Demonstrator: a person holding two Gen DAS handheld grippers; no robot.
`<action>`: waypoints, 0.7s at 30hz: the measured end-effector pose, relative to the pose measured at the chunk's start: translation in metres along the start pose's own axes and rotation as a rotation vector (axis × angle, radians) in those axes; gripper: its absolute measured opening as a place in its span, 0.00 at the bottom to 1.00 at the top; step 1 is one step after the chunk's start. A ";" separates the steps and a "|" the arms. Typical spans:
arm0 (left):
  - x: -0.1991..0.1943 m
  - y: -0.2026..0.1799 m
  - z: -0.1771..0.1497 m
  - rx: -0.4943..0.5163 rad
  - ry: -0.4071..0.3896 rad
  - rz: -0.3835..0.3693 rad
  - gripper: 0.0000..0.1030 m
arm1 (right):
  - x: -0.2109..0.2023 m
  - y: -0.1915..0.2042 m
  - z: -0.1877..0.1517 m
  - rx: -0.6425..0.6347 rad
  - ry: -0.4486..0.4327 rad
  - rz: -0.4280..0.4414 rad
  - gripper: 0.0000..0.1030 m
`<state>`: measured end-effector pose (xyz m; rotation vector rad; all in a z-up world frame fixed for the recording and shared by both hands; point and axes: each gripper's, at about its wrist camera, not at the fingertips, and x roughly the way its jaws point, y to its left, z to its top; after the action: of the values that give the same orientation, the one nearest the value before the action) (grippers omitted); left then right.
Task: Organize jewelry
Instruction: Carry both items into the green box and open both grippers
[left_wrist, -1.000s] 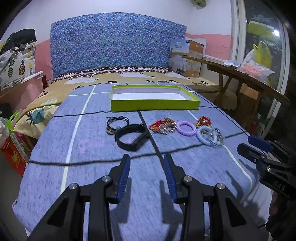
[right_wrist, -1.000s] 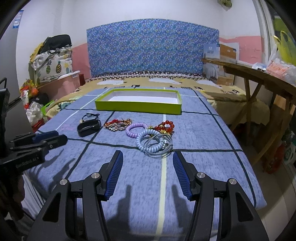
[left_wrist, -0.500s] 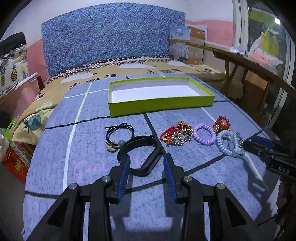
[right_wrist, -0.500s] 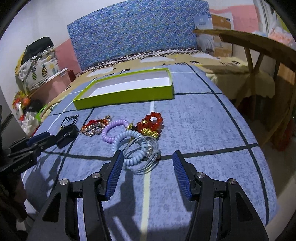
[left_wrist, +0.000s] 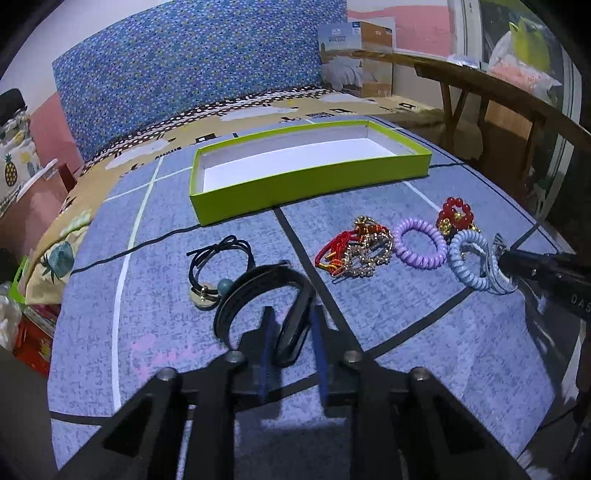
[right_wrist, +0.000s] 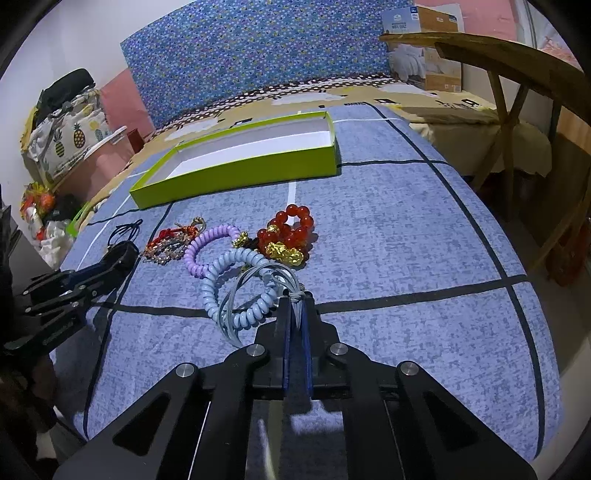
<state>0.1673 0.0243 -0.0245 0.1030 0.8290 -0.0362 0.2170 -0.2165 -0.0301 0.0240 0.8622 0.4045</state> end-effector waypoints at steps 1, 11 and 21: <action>-0.001 0.000 0.000 -0.001 0.000 -0.005 0.13 | -0.001 0.000 0.000 0.000 -0.001 0.001 0.05; -0.024 0.011 0.008 -0.068 -0.067 -0.090 0.12 | -0.016 0.001 0.012 0.003 -0.051 0.028 0.05; -0.019 0.020 0.056 -0.054 -0.138 -0.074 0.12 | -0.006 0.014 0.063 -0.083 -0.098 0.049 0.05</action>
<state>0.1973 0.0386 0.0285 0.0183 0.6950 -0.0893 0.2554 -0.1964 0.0179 -0.0112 0.7492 0.4810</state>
